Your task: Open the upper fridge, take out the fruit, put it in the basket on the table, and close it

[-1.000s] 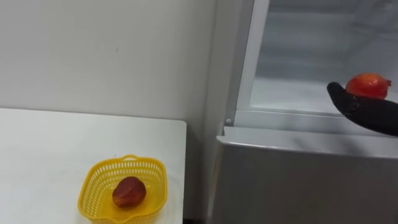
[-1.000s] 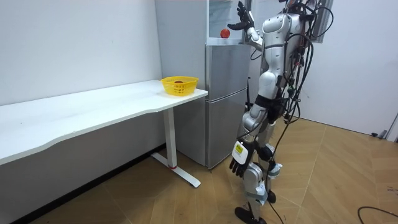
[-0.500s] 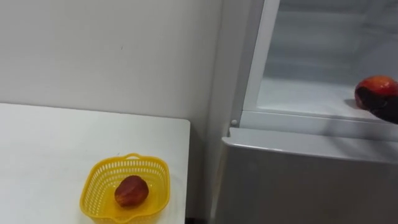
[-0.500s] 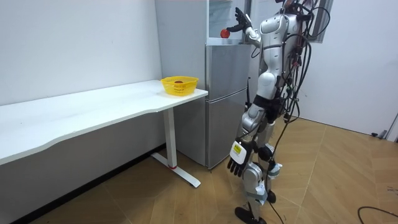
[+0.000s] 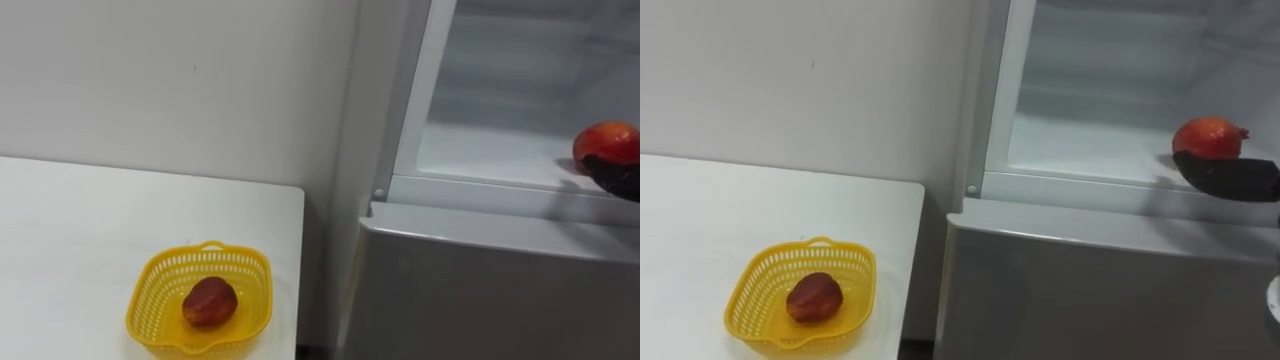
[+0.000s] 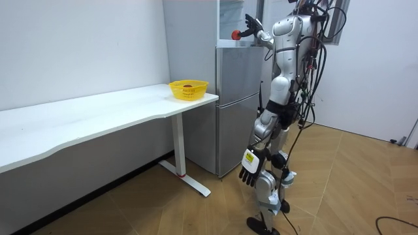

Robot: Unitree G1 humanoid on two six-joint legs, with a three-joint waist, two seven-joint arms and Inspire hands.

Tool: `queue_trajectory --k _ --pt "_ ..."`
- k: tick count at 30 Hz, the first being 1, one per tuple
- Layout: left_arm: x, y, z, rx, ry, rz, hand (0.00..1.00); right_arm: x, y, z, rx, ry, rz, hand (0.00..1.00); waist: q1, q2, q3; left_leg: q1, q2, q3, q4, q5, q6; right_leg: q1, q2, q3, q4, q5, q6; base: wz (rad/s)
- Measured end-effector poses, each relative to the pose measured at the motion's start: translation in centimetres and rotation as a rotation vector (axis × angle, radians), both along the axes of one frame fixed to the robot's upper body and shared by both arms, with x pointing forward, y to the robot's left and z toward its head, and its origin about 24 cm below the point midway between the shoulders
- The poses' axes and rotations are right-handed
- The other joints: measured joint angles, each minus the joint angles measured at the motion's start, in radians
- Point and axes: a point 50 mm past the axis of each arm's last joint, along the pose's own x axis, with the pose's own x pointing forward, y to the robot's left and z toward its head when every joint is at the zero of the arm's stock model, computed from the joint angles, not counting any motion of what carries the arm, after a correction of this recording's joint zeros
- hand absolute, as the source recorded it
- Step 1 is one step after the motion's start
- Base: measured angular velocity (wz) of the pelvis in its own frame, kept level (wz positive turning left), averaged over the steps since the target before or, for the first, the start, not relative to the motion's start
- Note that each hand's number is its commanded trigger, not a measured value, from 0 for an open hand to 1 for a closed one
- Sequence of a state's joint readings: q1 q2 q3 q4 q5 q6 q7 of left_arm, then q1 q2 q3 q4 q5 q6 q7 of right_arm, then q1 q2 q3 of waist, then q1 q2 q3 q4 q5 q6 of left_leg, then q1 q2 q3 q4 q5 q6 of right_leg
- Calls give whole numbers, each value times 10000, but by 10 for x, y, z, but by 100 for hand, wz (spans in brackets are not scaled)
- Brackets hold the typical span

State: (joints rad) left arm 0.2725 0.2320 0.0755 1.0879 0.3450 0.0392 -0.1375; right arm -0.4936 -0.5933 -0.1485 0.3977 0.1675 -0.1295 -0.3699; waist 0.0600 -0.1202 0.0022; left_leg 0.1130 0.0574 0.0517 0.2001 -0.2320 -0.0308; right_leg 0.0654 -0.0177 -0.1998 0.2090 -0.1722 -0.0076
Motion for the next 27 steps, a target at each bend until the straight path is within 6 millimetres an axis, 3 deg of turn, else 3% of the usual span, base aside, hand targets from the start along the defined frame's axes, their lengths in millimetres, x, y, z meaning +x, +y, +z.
queue_trajectory --k 15,16,24,27 --pt "3 3 2 289 -152 -135 0 7 -5 -15 1076 948 635 0 51 -15 -22 -101 3 -94 59 0 0 -18 -15 -119 5 1 -2 1" --pt "3 3 3 320 -142 -118 0 7 -5 -15 1083 960 643 0 81 -26 -83 -172 3 -93 66 1 -2 -132 -20 -119 60 0 -3 0" --pt "-1 5 3 353 -26 151 0 15 -6 -9 1396 1028 843 0 29 -48 -93 -342 -19 -155 244 1 -2 -198 -61 -181 120 -2 -6 2" --pt "-1 7 4 366 5 145 0 13 -15 -9 1170 1321 577 0 79 -94 -104 -506 -27 -257 289 3 -3 -318 -71 -273 131 1 -14 9"
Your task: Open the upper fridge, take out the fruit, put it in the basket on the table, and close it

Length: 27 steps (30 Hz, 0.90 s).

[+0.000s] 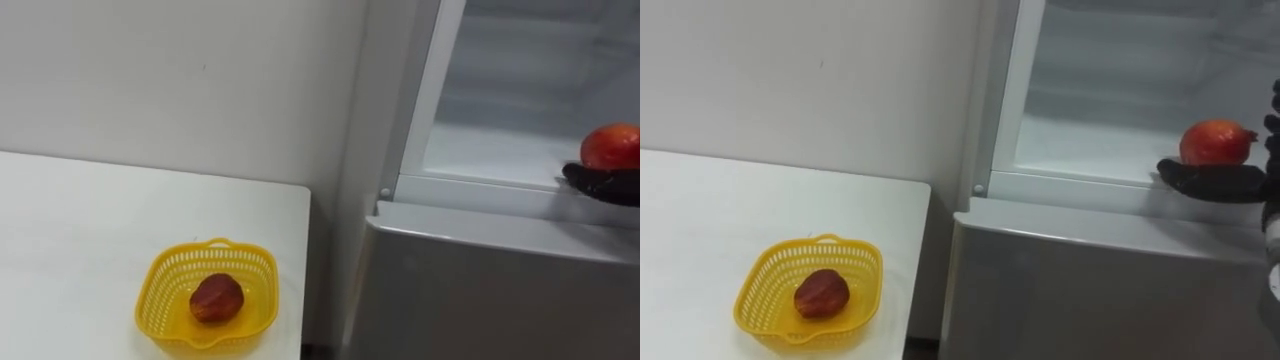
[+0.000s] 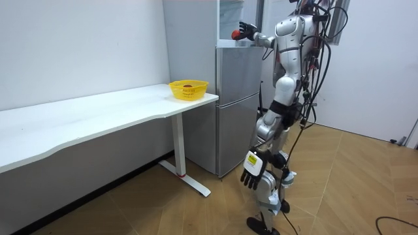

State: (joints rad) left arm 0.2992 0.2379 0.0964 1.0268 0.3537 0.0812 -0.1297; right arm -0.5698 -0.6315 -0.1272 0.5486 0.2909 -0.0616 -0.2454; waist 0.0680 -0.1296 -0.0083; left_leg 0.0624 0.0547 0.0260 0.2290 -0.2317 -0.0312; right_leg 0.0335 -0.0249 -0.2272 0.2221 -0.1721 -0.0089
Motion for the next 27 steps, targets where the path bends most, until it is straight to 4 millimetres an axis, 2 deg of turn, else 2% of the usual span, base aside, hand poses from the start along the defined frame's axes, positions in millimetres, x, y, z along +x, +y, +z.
queue_trajectory --k 4,10,15,18,23,27 --pt "-6 2 1 -25 217 16 0 0 -7 -4 -180 433 -209 0 34 -15 16 -6 4 -40 12 0 -1 32 0 -59 -13 0 0 3" --pt "-4 7 2 84 201 -66 0 0 -13 -6 103 547 -327 0 112 -63 116 -55 4 -62 12 1 -2 20 -7 -113 -54 -1 -7 0" --pt "0 4 2 46 110 -316 0 3 -17 -7 716 545 -432 0 124 -42 141 -230 3 -105 49 0 -2 -16 -31 -244 -113 10 -20 3" --pt "3 4 3 77 3 -344 0 3 -18 -4 808 391 -440 0 128 -14 99 -379 4 -133 58 0 -3 -151 -24 -262 -106 14 -26 2" --pt "1 5 3 155 132 -274 0 8 -19 1 946 334 -558 0 37 125 87 -406 1 -123 81 0 -3 -188 -34 -282 -68 26 -31 0" --pt "-1 6 3 170 192 -271 0 9 -18 5 905 220 -568 0 35 242 36 -510 2 -122 92 3 -6 -321 -52 -326 6 36 -47 0"
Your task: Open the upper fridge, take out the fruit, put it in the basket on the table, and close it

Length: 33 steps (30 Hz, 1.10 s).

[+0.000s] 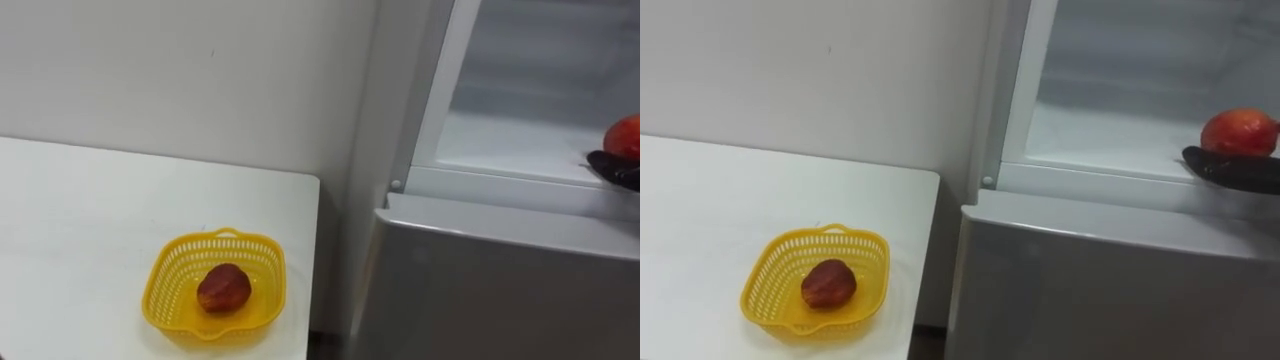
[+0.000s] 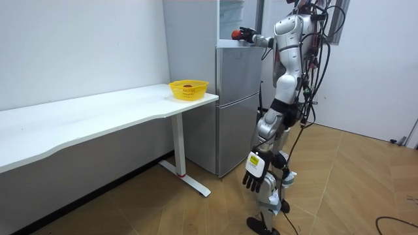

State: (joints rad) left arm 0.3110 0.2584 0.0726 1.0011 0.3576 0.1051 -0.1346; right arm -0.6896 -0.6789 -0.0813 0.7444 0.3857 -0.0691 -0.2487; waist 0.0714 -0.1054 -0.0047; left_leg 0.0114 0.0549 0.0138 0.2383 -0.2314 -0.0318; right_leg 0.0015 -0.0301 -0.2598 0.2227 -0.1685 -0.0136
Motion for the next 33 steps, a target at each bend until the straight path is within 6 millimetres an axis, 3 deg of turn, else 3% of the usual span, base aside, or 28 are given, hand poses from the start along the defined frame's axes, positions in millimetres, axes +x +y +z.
queue_trajectory --k 9,21,33 --pt "0 -1 0 -14 56 -88 0 2 -2 -4 -129 345 -3 0 89 14 26 21 -1 4 -12 14 -17 3 9 40 8 7 -12 0" --pt "4 7 3 283 1 -295 0 1 -12 -16 -80 1265 80 0 151 -397 79 97 4 2 -12 18 -25 30 31 78 -3 8 -14 0" --pt "1 9 3 335 177 -249 0 6 -16 -15 -62 1927 661 0 182 -371 104 284 29 50 -131 15 -29 199 68 157 -17 16 -26 0"
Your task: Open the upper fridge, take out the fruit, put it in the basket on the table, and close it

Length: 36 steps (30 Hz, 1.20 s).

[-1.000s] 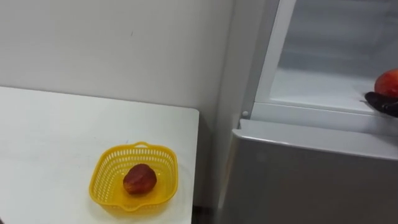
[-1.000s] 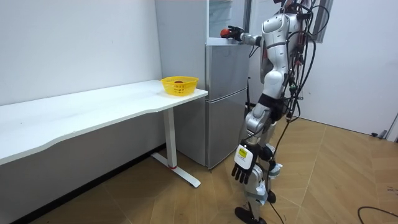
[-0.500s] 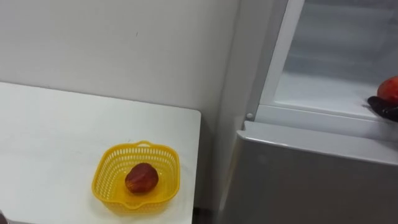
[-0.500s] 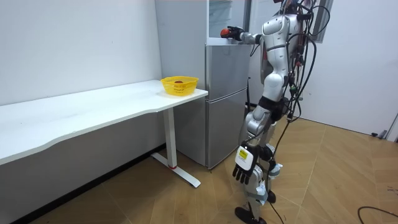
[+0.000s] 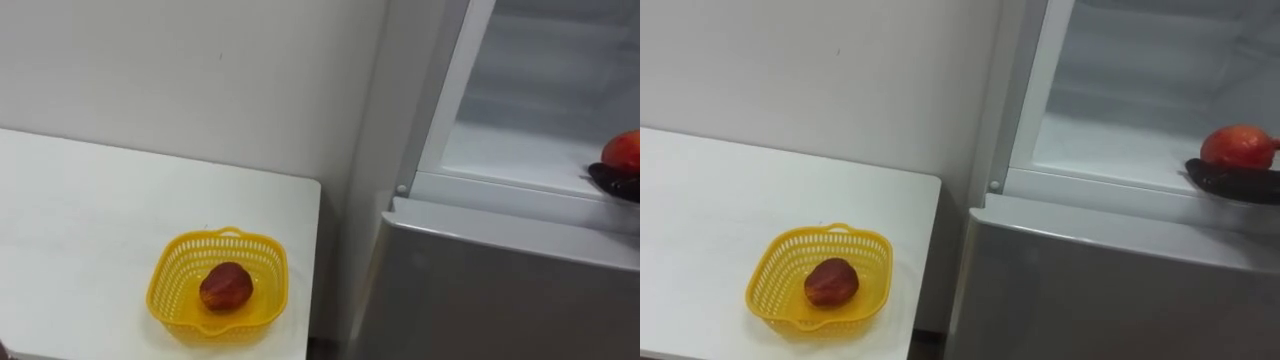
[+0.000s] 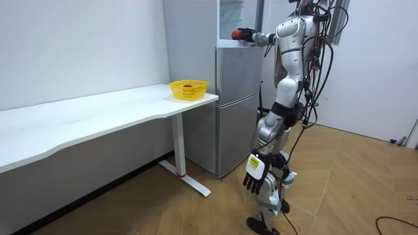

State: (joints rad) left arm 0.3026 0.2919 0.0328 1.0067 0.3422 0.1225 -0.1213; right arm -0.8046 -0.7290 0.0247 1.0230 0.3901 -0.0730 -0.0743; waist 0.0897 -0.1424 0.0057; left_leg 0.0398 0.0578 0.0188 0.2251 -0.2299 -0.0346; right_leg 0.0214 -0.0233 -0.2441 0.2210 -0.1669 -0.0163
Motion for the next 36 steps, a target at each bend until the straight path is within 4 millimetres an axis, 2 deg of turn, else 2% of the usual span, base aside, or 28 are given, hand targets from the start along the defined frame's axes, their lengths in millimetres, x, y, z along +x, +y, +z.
queue_trajectory --k 1,2,3,4,5,6,7,13,16,18,26,36 --pt "0 0 0 0 21 14 0 0 -1 0 -21 57 81 0 2 3 2 40 1 -1 -38 1 -2 12 3 2 -8 0 0 0" --pt "-1 0 0 -5 34 29 0 0 -1 0 -30 71 122 12 3 3 2 44 1 -1 -38 1 -2 11 5 3 -9 0 0 0" --pt "-1 0 0 -34 25 90 0 -1 -1 1 -50 77 181 38 -2 2 3 40 2 -1 -39 1 -2 -2 7 8 -9 -1 0 0" --pt "-1 0 0 -61 2 155 0 -1 -1 1 -58 81 205 54 -3 1 4 38 2 1 -39 1 -2 -8 7 12 -10 -1 0 -3" --pt "-1 0 0 -119 -16 245 0 -1 -2 2 -64 92 264 60 -1 -1 5 41 2 18 -41 1 -2 -12 11 39 -10 -1 0 -5" --pt "-1 0 0 -160 -9 259 0 0 -1 2 -63 94 311 89 -1 -6 7 45 2 30 -35 1 -2 -13 16 68 -11 -1 0 -6" --pt "-1 0 0 -190 3 262 0 0 -1 2 -71 95 337 100 -3 -11 10 55 2 40 -37 1 -2 -17 22 91 -13 -1 0 -5" --pt "-2 0 0 -237 22 331 0 -1 -5 7 -270 185 441 100 18 19 31 88 27 59 -33 1 -2 -12 57 152 -22 1 -3 -2" --pt "-1 0 0 -260 2 318 0 -1 -8 18 -329 -27 393 100 22 163 138 95 51 58 -56 0 -7 -16 81 154 -22 1 -4 0" --pt "0 1 0 -238 -34 297 0 -1 -8 19 -375 -77 385 100 13 177 146 88 53 42 -67 2 -10 -18 86 150 -22 1 -5 0" --pt "3 2 1 -191 -158 244 0 -4 -14 23 -423 -210 116 100 112 164 135 74 53 38 -71 3 -13 -43 87 144 -24 1 -5 0" --pt "12 1 1 -193 -320 40 0 -4 -13 23 -342 -225 82 100 363 36 69 82 54 -75 -24 17 -30 -17 62 -60 -15 0 -6 4"
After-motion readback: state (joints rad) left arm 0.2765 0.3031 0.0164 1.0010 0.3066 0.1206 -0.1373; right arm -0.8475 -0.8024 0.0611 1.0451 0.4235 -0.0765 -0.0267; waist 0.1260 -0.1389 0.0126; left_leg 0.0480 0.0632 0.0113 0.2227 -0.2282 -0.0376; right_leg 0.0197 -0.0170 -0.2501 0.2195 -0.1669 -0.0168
